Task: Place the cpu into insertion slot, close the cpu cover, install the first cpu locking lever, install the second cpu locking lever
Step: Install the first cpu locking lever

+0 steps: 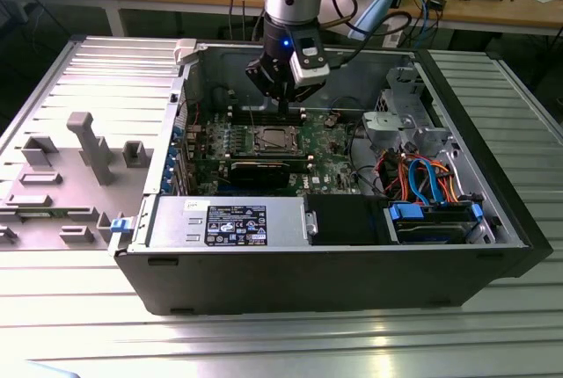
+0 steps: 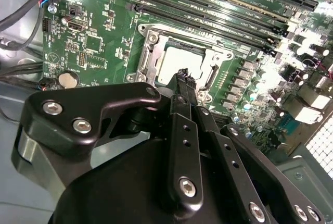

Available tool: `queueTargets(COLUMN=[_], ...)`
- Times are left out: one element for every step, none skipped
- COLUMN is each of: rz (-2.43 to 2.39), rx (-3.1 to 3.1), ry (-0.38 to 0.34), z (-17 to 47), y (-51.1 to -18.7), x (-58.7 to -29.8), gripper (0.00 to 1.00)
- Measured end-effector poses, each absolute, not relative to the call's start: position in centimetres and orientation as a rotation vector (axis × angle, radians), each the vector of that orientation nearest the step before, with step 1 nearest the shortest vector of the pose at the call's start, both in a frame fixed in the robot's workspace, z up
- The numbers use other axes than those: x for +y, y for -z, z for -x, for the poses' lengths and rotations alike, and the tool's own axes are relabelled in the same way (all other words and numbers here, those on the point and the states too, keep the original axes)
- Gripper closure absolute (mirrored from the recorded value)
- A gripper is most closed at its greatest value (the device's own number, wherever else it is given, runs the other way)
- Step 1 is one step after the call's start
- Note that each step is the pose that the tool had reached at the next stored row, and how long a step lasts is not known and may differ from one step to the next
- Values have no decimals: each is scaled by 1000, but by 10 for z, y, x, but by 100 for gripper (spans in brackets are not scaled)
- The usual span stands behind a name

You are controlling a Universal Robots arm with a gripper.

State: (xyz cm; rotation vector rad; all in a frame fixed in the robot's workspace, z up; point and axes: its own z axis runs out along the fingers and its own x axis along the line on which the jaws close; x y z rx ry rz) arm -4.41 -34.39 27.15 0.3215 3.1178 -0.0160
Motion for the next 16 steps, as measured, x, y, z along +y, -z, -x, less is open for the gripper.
queueTargets(rz=[-318, -315, -311, -302, -286, -264, -251, -237, -230, -223, -215, -205, -198, -195, -195, -195], rx=[3118, 3118, 3116, 3117, 3118, 3119, 3117, 3110, 3104, 3094, 3089, 3089, 3089, 3089, 3089, 3089], ry=[16, 16, 15, 15, 15, 15, 15, 13, 13, 11, 11, 10, 11, 10, 10, 10], z=[44, 44, 45, 45, 45, 45, 45, 45, 45, 45, 45, 45, 45, 45, 45, 45], y=[-273, -274, -275, -275, -275, -275, -275, -275, -274, -274, -274, -274, -274, -274, -274, -274], x=[-344, -344, -344, -344, -344, -344, -344, -344, -344, -344, -344, -344, -344, -344, -344, -344], gripper=[89, 89, 89, 89, 89, 89, 89, 89, 89, 89, 89, 89, 89, 89, 89, 89])
